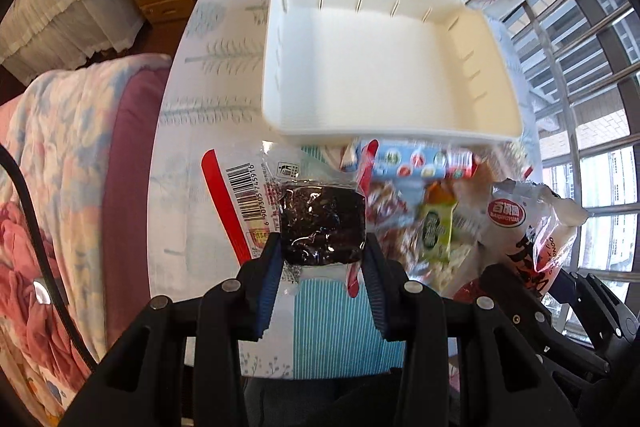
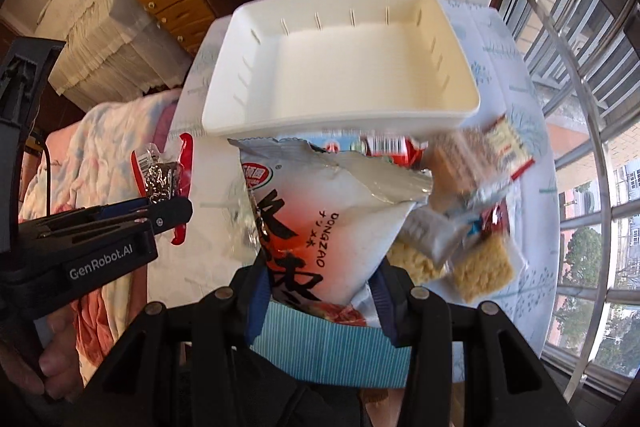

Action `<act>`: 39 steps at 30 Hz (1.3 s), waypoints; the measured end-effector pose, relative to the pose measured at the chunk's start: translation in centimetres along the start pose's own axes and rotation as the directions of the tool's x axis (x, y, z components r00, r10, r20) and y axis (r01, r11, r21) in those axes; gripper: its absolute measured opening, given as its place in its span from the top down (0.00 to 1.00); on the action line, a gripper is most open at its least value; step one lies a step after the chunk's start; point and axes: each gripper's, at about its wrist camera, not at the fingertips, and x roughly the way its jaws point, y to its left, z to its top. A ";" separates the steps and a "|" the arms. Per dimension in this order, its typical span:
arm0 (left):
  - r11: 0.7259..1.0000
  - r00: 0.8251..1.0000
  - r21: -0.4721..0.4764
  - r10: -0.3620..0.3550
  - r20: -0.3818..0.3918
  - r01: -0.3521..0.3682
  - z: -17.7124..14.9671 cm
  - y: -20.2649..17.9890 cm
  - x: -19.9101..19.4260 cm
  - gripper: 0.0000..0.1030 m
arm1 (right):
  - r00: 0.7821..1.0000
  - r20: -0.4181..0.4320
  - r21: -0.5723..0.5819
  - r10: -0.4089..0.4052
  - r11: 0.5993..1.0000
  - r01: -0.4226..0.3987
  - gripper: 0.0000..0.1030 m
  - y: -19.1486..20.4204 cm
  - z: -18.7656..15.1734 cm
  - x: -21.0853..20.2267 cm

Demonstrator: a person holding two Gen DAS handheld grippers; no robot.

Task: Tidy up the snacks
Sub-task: 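Lift both held bags and carry them over the white tray, then lower both bags into the white tray and open both tools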

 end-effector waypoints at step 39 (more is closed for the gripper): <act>0.941 0.822 0.170 -0.339 0.458 0.294 9.8 0.9 -4.7 0.32 | 0.895 0.444 0.143 -0.038 0.989 -0.029 0.41 -2.3 11.5 -2.2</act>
